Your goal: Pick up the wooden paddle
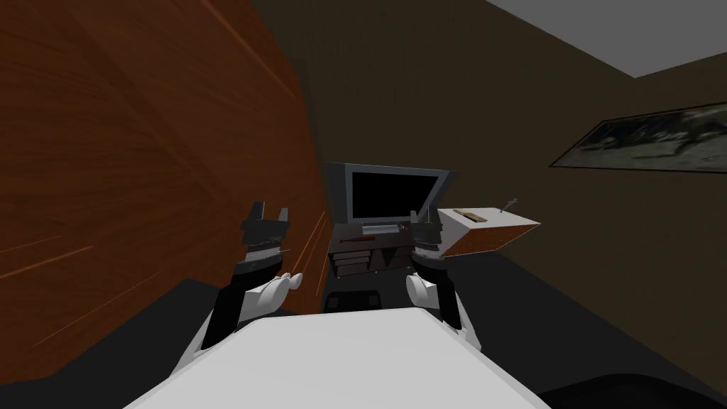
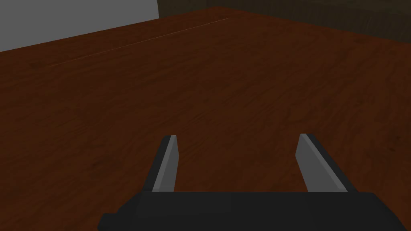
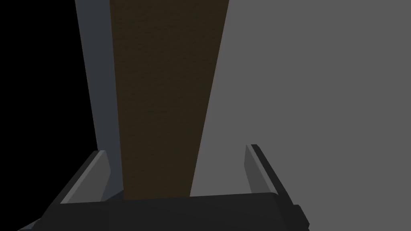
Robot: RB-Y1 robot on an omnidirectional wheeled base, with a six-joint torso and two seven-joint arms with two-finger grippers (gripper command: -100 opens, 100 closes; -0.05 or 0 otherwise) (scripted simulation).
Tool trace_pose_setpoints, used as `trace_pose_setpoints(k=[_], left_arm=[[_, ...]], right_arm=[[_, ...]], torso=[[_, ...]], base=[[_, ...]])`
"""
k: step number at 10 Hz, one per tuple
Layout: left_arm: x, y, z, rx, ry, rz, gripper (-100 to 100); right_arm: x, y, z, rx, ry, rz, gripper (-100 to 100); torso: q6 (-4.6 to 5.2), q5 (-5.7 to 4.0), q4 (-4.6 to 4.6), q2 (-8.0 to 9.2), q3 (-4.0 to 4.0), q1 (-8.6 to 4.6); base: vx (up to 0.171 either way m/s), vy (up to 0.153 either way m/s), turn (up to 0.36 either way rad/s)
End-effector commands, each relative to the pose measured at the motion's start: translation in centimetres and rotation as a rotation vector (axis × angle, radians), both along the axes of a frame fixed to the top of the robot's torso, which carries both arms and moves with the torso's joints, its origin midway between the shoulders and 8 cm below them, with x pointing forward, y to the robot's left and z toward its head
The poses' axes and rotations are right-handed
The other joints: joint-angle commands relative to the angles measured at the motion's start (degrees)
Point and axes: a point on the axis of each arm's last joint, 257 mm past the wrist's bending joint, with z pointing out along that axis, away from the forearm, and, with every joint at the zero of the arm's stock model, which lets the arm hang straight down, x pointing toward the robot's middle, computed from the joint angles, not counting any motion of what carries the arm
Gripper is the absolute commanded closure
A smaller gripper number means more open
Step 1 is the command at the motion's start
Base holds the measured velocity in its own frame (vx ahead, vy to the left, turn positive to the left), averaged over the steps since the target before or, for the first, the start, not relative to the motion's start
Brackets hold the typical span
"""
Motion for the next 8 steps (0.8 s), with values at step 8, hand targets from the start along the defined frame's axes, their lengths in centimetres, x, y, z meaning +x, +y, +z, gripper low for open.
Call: trace_pose_setpoints(k=[8], left_arm=[[0.1, -0.2, 0.0, -0.002, -0.001, -0.006, 0]], right_arm=[[2.2, 6.0, -8.3, -0.178, 0.255, 0.169, -100]], torso=[[-0.37, 0.23, 0.18, 0.77, 0.46, 0.8]], base=[[-0.086, 0.081, 0.172]])
